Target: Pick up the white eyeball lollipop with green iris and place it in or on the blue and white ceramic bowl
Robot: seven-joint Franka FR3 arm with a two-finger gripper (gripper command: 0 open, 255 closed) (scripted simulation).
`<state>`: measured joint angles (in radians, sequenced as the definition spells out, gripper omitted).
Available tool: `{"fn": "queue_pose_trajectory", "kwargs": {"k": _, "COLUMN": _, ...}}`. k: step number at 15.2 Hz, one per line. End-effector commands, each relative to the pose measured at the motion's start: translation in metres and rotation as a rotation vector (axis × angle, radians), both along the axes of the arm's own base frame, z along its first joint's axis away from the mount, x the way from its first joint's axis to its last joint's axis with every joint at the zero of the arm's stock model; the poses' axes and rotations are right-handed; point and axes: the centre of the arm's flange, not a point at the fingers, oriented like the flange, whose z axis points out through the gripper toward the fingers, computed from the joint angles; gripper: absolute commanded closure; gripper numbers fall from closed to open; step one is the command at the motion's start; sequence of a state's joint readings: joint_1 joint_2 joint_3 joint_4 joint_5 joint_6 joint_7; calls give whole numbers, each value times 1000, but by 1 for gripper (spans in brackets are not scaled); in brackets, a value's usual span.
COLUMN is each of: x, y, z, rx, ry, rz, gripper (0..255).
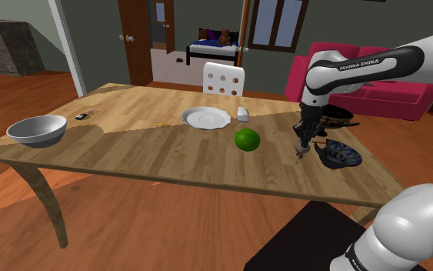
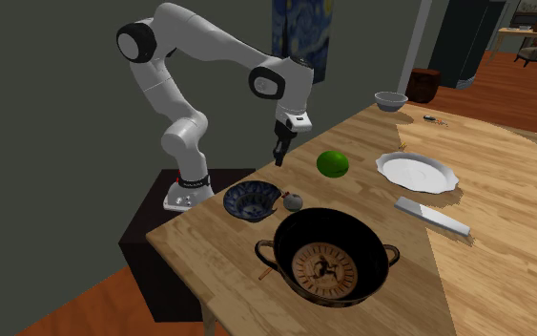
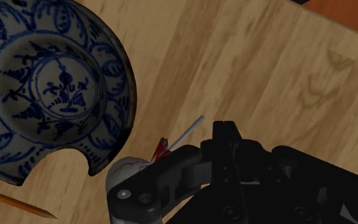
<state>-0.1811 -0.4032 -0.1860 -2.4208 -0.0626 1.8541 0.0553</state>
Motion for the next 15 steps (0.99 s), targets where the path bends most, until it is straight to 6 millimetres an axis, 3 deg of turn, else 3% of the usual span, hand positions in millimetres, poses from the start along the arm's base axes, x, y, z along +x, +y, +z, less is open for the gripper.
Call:
{"fn": "queue_pose_trajectory", "kwargs": {"k": 1, "x": 0, "y": 0, "z": 0, "rx": 0, "ry": 0, "rz": 0, "gripper": 255}}
{"fn": "queue_pose_trajectory", "kwargs": {"k": 3, "x": 0, "y": 0, "z": 0, "rx": 0, "ry": 0, "rz": 0, "gripper": 255}}
{"fn": "queue_pose_trajectory", "kwargs": {"k": 4, "x": 0, "y": 0, "z": 0, "rx": 0, "ry": 0, "rz": 0, "gripper": 0}}
{"fn": "queue_pose_trajectory", "kwargs": {"k": 11, "x": 18, "y": -53, "z": -55, "rx": -101, "ry": -56, "rz": -231, "gripper": 0}}
{"fn": "queue_pose_trajectory", "kwargs": {"k": 15, "x": 16, "y": -53, "z": -76, "rx": -101, "ry": -56, "rz": -231, "gripper": 0}}
